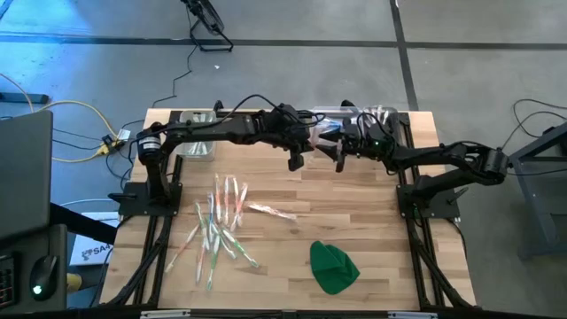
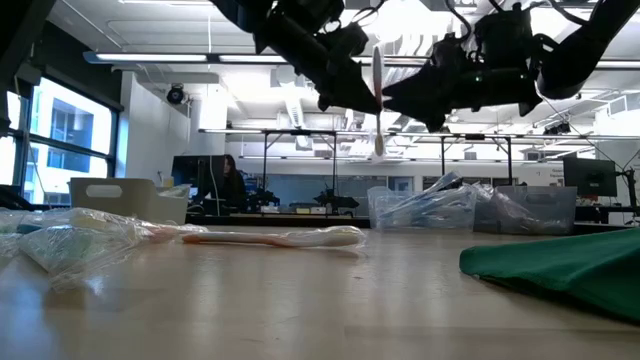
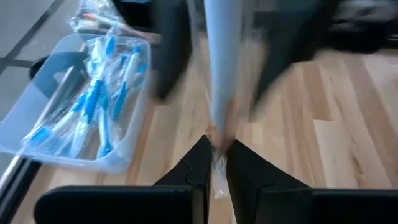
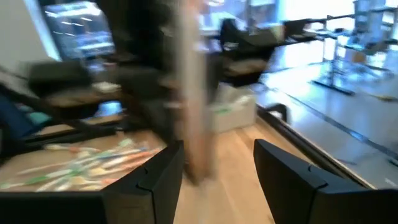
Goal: Pick & Place Toothbrushes
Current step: Put the orange toothbrush into the black bin
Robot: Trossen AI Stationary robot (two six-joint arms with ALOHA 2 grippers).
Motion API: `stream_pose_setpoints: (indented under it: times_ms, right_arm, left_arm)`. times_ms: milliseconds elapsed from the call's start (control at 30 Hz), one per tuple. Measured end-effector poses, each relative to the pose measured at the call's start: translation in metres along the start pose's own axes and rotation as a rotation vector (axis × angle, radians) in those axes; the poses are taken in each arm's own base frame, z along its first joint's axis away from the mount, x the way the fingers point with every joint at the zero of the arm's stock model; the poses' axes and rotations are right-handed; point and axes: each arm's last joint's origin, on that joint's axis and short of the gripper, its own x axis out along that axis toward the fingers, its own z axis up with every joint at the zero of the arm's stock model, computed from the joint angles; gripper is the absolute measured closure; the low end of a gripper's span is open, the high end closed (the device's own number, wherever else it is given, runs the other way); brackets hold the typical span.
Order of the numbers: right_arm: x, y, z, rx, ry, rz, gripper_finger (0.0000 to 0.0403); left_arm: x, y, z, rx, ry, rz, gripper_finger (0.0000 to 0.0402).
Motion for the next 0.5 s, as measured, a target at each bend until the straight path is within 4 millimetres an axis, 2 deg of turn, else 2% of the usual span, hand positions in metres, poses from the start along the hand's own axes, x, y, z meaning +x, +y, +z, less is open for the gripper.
stream_pose_setpoints:
  times_ms: [233,500]
  right_arm:
    - [0.0000,0.0018,0.0000,0.005,0.007,0.061,0.0213]
    - [0.0000,0.0018,0.0034,-0.009,-0.028,0.047,0.0213]
  left_arm:
    - [-0.0001,0.0017,-0.0004,-0.003,0.004,0.018,0.0371]
    - [0.0005,-0.0022,0.0000,0.002,0.002,0.005,0.0371]
